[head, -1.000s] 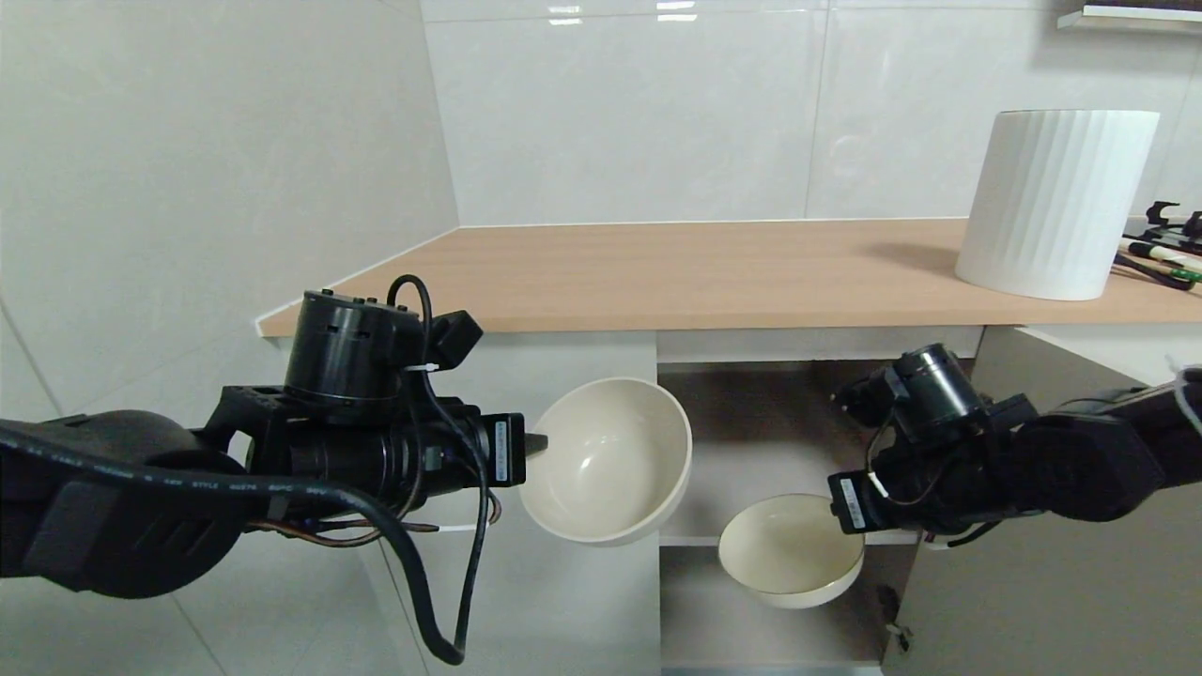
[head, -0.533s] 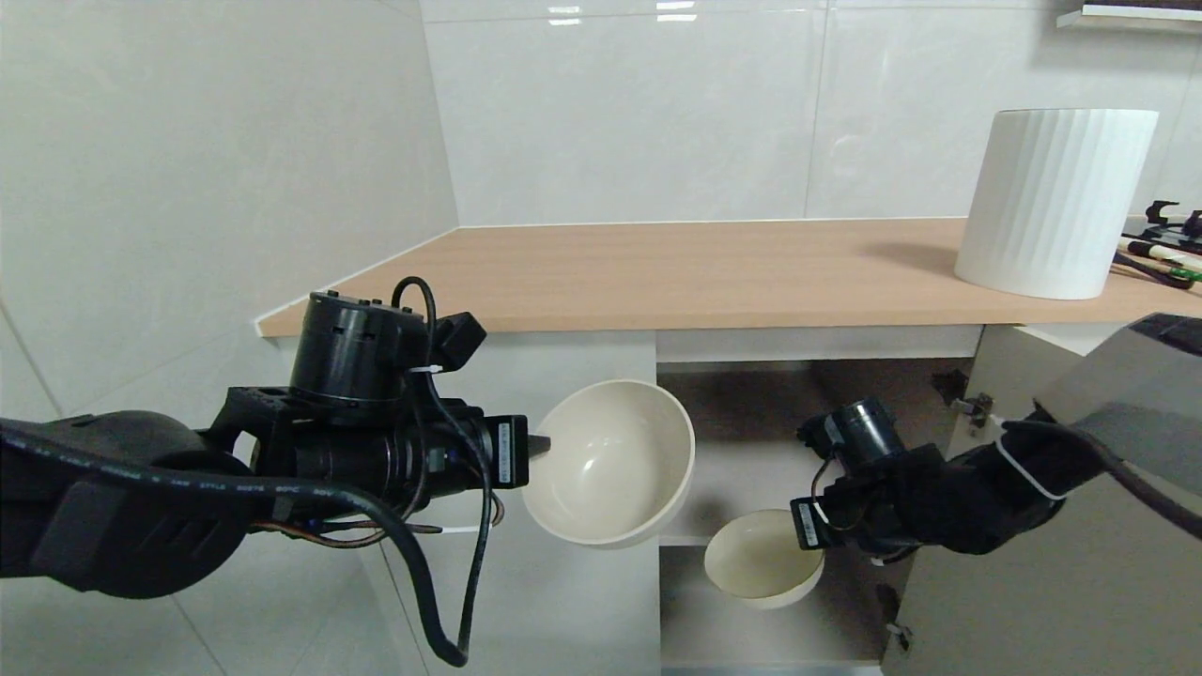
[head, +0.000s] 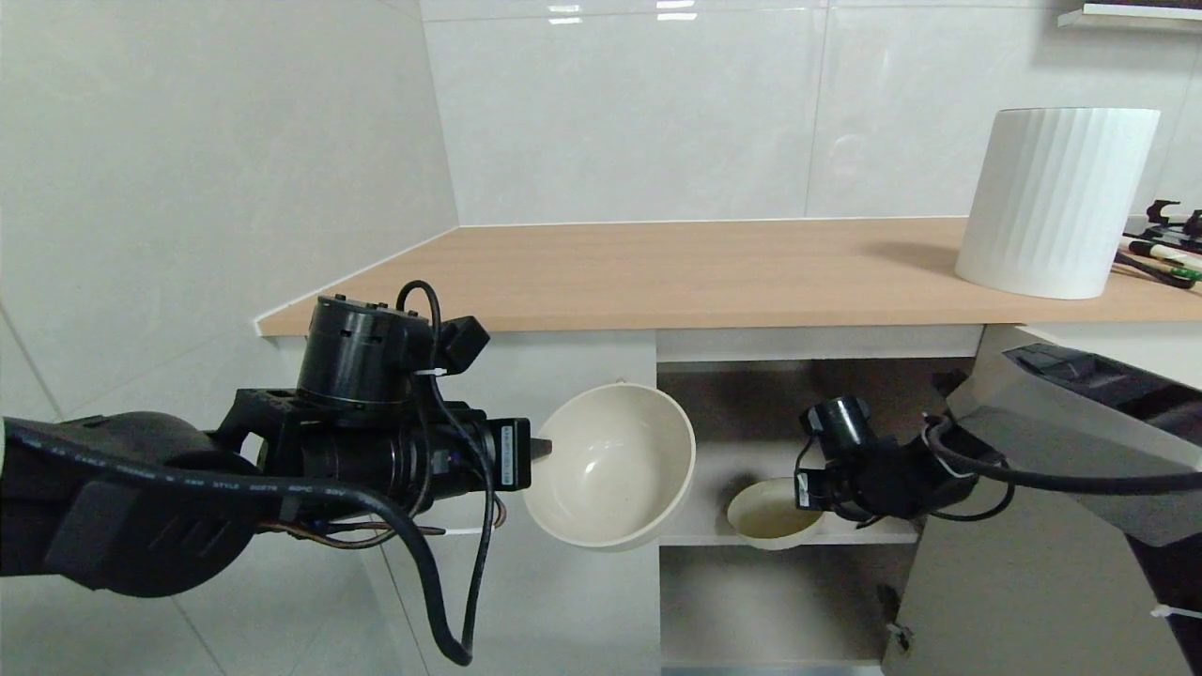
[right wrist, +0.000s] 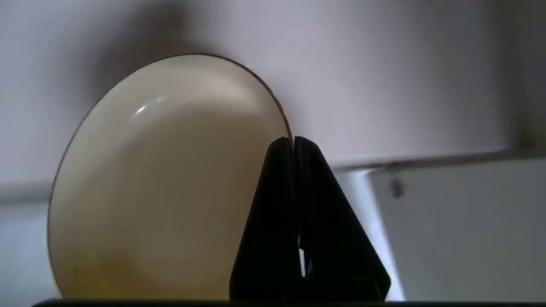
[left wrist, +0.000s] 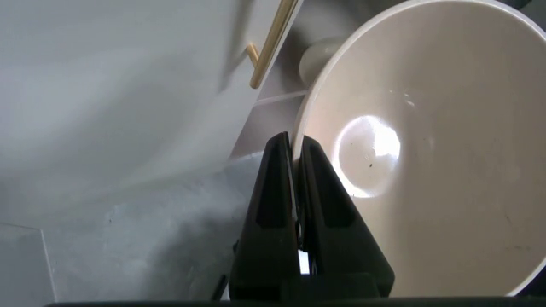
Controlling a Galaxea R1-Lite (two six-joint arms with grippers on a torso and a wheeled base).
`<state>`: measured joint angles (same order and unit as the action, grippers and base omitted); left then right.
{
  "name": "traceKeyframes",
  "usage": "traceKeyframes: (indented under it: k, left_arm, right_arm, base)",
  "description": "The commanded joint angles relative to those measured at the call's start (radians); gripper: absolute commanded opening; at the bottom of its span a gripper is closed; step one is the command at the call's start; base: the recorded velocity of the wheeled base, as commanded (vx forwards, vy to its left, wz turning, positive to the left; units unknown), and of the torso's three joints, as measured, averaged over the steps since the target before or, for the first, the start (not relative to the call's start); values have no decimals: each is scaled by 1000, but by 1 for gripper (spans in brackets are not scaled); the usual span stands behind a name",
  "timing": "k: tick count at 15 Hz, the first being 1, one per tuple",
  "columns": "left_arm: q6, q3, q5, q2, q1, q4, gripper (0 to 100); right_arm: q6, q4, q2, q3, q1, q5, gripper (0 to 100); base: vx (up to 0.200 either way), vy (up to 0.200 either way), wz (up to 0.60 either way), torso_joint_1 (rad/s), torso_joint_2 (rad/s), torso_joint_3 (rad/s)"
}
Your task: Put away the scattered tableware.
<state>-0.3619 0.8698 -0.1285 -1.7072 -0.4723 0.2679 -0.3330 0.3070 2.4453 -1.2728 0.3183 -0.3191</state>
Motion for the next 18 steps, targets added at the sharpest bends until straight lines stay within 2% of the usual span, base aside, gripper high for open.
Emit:
traceKeyframes:
  k: [1,4,18]
  left_arm:
    - [0,0,0,-6,0,1,0]
    - [0,0,0,-6,-2,1,0]
    - [0,0,1,-17,0,1,0]
  right_arm:
    - [-1,3,90,-65,-22,-58,0]
    - [0,4,136,-103,-25,-92,0]
    - [-26,4,192,-232,-41,-126,0]
  base:
    - [0,0,0,0,0,0]
    - [0,0,0,0,0,0]
    - [0,0,0,0,0,0]
